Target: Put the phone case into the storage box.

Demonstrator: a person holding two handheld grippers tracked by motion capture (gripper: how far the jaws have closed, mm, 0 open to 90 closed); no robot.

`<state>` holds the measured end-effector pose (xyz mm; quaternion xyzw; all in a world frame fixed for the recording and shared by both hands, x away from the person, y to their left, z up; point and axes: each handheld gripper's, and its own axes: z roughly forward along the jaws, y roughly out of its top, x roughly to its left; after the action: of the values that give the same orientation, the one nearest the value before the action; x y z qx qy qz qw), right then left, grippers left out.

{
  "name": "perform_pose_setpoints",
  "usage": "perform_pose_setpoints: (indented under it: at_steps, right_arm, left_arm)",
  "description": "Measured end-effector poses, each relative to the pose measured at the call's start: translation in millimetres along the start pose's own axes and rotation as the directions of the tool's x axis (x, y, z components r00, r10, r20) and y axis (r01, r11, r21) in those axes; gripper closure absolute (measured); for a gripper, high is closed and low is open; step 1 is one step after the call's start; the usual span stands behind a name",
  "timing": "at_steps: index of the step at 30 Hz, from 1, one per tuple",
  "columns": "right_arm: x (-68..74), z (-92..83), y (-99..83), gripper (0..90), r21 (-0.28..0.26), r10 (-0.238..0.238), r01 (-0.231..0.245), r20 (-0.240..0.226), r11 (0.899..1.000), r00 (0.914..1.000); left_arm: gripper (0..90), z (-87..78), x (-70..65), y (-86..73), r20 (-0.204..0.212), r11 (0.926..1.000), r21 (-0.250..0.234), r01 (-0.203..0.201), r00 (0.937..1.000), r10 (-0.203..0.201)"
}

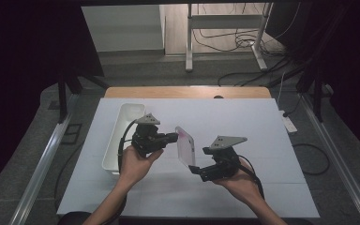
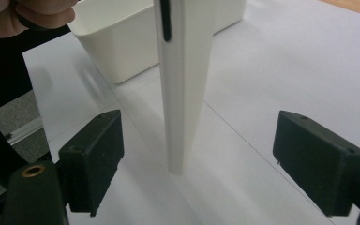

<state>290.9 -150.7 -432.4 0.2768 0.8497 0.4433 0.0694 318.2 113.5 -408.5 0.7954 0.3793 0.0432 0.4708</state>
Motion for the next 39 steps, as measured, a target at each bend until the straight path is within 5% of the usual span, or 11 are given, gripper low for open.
perform_pose_setpoints:
  at_steps: [7,22,39]
  right_arm:
    - [-3.9,-5.1,-4.4,12.4,0.013,0.02,-0.02,0.011,1.0,0.9997]
    - [-3.1,-13.7,-11.5,6.1,0.075,-0.018,0.015,0.034,0.997,0.9993]
    - [-12.0,-31.6,-28.5,0.0,0.1,-0.024,0.013,0.11,0.995,0.9936]
  left_arm:
    - [88.5,-3.6,3.6,0.0,-0.018,1.0,0.003,0.001,0.9998,-0.001]
    - [88.5,-13.4,14.3,0.6,-0.061,1.0,0.007,0.006,0.9981,-0.006]
    - [88.5,-27.6,33.5,0.8,-0.116,0.9996,0.001,0.028,0.9929,-0.027]
